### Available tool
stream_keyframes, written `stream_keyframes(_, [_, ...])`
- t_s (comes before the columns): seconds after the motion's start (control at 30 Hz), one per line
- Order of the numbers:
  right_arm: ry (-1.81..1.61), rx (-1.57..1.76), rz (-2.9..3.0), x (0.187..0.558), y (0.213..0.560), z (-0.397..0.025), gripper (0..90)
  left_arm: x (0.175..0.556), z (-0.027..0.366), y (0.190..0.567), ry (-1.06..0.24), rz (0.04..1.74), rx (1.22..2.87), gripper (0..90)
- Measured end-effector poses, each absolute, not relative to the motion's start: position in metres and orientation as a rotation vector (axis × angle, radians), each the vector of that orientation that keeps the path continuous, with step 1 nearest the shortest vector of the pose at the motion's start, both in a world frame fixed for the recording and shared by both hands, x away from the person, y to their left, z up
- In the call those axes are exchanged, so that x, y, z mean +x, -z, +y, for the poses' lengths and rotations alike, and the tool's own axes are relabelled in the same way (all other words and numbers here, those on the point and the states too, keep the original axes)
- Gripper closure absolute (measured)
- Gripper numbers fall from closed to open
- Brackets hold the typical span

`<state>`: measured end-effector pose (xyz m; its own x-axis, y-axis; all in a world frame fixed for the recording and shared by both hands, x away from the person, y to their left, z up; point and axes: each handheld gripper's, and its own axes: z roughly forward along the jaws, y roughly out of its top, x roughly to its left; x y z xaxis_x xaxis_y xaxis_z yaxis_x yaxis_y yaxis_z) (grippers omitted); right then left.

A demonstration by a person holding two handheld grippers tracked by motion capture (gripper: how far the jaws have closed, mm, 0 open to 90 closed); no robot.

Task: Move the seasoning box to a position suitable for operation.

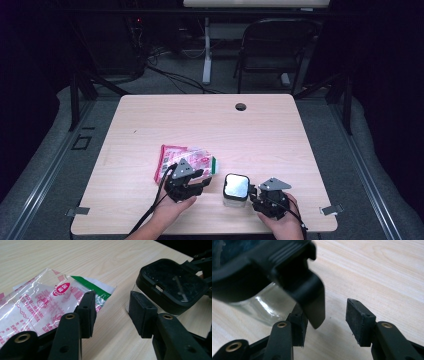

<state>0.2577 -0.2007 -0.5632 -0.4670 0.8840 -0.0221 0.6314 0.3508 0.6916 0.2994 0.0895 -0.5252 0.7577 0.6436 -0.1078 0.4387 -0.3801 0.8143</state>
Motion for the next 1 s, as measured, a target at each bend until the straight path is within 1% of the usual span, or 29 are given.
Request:
stream_keyframes(0.13, [-0.872,1.306,2.225,0.251,0.558,-0.2,52.4,0.3,0.086,0.525,-0.271,0.792,2.037,59.9])
stream_keyframes(0.37, [-0.938,1.322,2.192,0.236,0.544,-0.21,52.0,0.303,0.083,0.525,-0.255,0.783,2.013,57.8])
stream_keyframes(0.5, [-1.001,1.335,2.146,0.229,0.535,-0.217,48.8,0.305,0.081,0.526,-0.246,0.786,2.012,56.1])
stream_keyframes(0.6, [-1.06,1.363,2.1,0.226,0.53,-0.22,46.2,0.305,0.079,0.526,-0.252,0.773,2.019,56.6])
stream_keyframes(0.7, [-1.056,1.358,2.098,0.225,0.529,-0.221,46.8,0.305,0.078,0.526,-0.253,0.778,2.025,58.7])
stream_keyframes(0.87, [-1.041,1.351,2.106,0.224,0.526,-0.218,57.9,0.305,0.076,0.525,-0.239,0.766,2.031,60.4])
stream_keyframes(0.9, [-1.041,1.351,2.106,0.224,0.526,-0.218,57.9,0.305,0.076,0.525,-0.239,0.766,2.031,60.9])
stream_keyframes(0.93, [-1.047,1.358,2.087,0.223,0.524,-0.216,66.2,0.305,0.076,0.525,-0.243,0.764,2.031,61.7])
stream_keyframes(1.0, [-1.075,1.373,2.067,0.222,0.52,-0.215,67.9,0.305,0.076,0.524,-0.228,0.763,2.029,63.0])
